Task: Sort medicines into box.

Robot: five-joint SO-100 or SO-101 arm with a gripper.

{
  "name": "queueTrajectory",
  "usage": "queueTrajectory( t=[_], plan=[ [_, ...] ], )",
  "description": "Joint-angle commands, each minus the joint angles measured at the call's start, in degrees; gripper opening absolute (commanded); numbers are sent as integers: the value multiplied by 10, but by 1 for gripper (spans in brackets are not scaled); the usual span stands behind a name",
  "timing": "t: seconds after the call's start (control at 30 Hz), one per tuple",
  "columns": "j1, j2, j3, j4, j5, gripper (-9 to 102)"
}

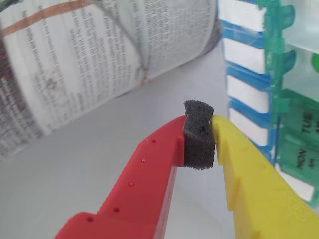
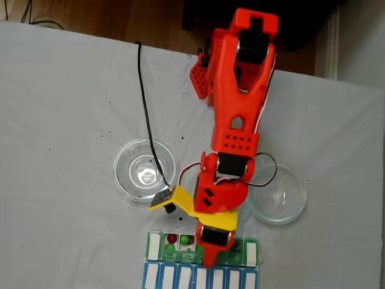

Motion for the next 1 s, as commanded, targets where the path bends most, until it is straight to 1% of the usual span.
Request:
queueTrajectory(
  t=[0.0,0.07,0.23,0.53,0.63,0.7,0.97],
  plan=[
    [0,11,-54,36,-15,1],
    [-1,-4,-69,60,-20,1],
    [-1,-47,-97,86,-34,1],
    [-14,-98,-150,188,-52,1],
    [-22,-119,-156,203,-56,1],
    [-25,-132,-159,209,-52,1],
    [-34,-226,-230,277,-27,1]
  ],
)
